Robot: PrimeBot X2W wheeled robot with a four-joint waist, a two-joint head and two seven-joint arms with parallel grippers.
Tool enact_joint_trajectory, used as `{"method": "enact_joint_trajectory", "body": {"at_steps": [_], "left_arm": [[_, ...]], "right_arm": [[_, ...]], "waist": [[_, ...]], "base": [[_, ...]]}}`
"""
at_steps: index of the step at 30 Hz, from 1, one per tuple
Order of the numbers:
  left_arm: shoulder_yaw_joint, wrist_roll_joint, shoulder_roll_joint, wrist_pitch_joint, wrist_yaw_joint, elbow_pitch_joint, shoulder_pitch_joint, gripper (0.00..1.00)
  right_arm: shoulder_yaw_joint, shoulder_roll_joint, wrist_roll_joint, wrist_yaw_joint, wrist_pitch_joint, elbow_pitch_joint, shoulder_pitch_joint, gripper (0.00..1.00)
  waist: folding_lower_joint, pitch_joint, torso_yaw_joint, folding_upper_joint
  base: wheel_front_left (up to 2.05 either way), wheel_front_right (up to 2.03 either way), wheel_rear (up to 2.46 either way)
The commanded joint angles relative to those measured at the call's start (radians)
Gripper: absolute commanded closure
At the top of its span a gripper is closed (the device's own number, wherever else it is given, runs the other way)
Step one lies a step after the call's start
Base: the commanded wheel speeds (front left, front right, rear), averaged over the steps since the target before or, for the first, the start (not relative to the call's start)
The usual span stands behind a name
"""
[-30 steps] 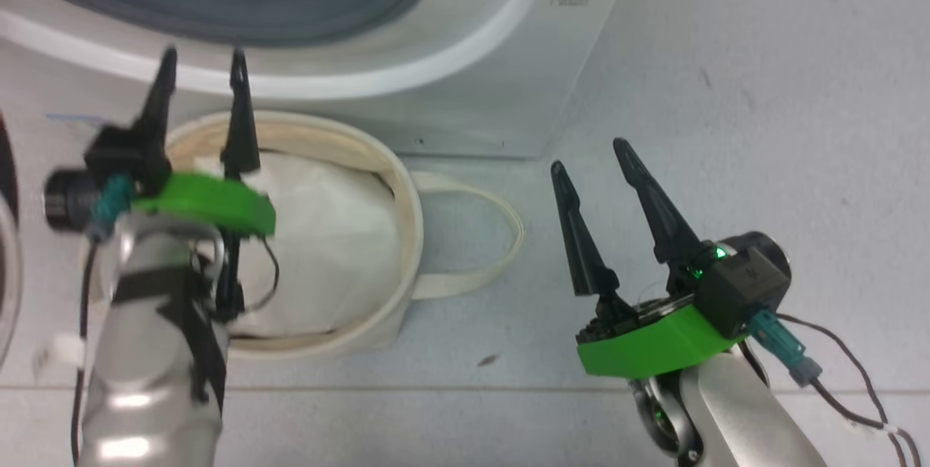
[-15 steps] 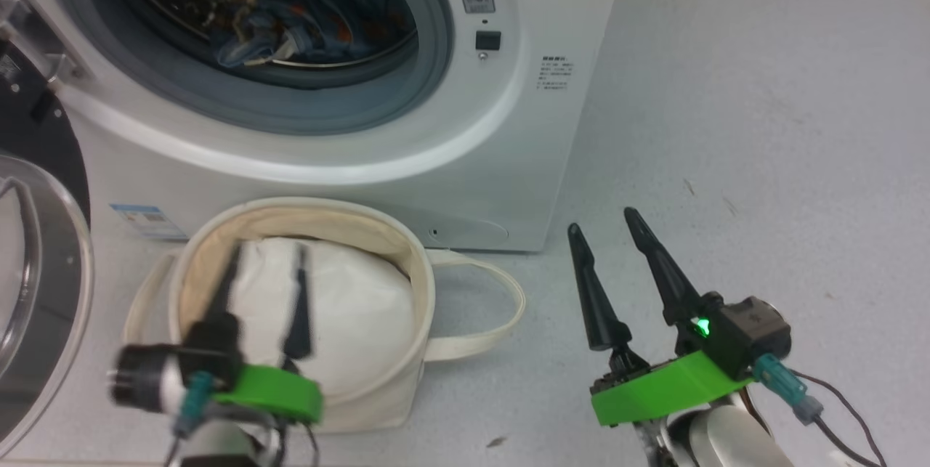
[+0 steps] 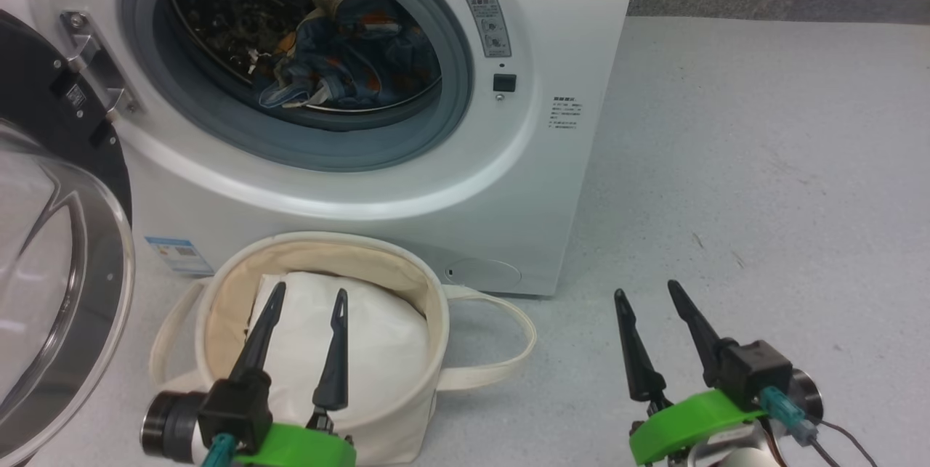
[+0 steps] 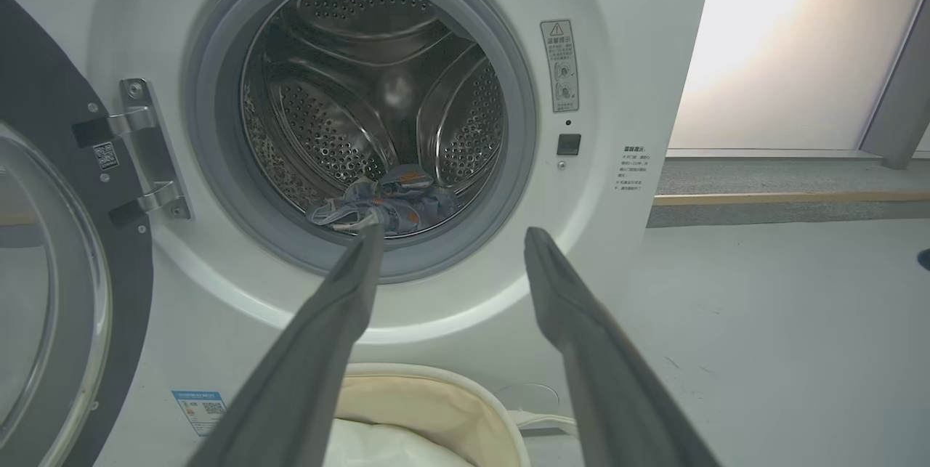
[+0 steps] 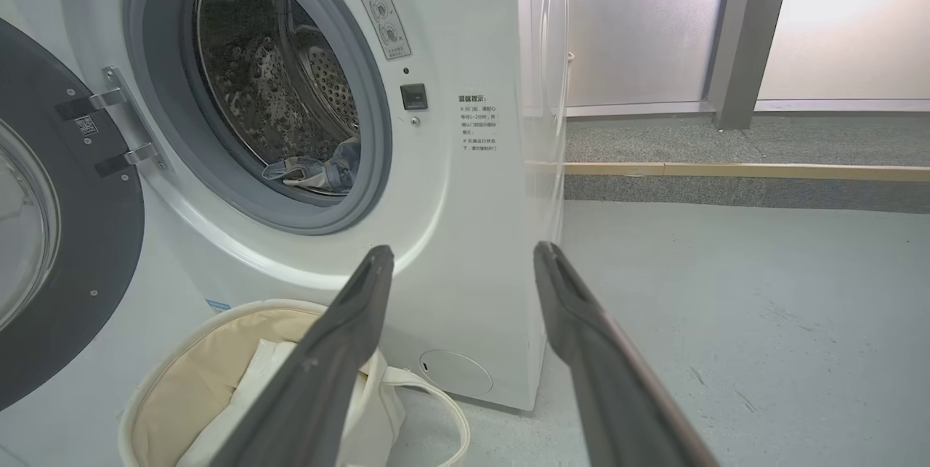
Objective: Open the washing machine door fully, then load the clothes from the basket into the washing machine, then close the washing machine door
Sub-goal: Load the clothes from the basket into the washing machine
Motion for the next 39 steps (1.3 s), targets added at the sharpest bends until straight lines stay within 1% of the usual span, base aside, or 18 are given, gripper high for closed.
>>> {"method": "enact_joint_trajectory", "body": {"at_steps": [1, 7, 11, 14, 18, 22, 27, 34, 39], "left_arm": [[0.03, -0.004, 0.008, -0.005, 0.009, -0.038, -0.029, 0.0], [0.044, -0.006, 0.008, -0.005, 0.012, -0.017, -0.033, 0.0], [0.057, -0.008, 0.007, -0.005, 0.01, 0.009, -0.043, 0.0], [0.059, -0.004, 0.011, -0.005, -0.008, 0.054, -0.068, 0.0], [0.061, 0.012, 0.032, -0.005, -0.029, 0.111, -0.153, 0.0], [0.064, 0.023, 0.057, -0.005, -0.049, 0.196, -0.28, 0.0], [0.077, 0.015, 0.083, -0.005, -0.075, 0.318, -0.493, 0.0], [0.07, 0.075, 0.175, -0.005, -0.059, 0.531, -0.821, 0.0], [0.058, 0.104, 0.215, -0.005, -0.033, 0.696, -1.029, 0.0]], "right_arm": [[0.005, 0.008, -0.005, 0.001, -0.012, -0.019, -0.019, 0.0], [-0.004, 0.008, 0.003, 0.001, -0.012, -0.022, -0.024, 0.0], [-0.05, 0.008, -0.004, 0.001, -0.012, -0.035, -0.03, 0.0], [-0.065, 0.008, -0.015, 0.001, -0.012, -0.049, -0.034, 0.0], [-0.048, 0.008, -0.024, 0.001, -0.012, -0.067, -0.04, 0.0], [-0.043, 0.008, -0.04, 0.001, -0.012, -0.083, -0.063, 0.0], [-0.031, 0.008, -0.076, 0.001, -0.012, -0.102, -0.11, 0.0], [-0.02, 0.008, -0.077, 0.001, -0.012, -0.145, -0.172, 0.0], [-0.012, 0.008, -0.068, 0.001, -0.012, -0.163, -0.199, 0.0]], "waist": [[0.0001, 0.004, 0.001, 0.0], [0.0001, 0.012, -0.007, 0.0], [0.0001, 0.027, -0.016, 0.0], [0.0001, 0.052, -0.019, 0.0], [0.0001, 0.108, -0.021, 0.0], [0.0001, 0.188, -0.027, 0.0], [0.0001, 0.308, -0.04, 0.0], [0.0001, 0.468, -0.07, 0.0], [0.0001, 0.552, -0.085, 0.0]], "base": [[0.0, 0.0, 0.0], [0.0, 0.0, 0.0], [0.0, 0.0, 0.0], [0.0, 0.0, 0.0], [0.0, 0.0, 0.0], [0.0, 0.0, 0.0], [0.0, 0.0, 0.0], [0.0, 0.0, 0.0], [0.0, 0.0, 0.0]]}}
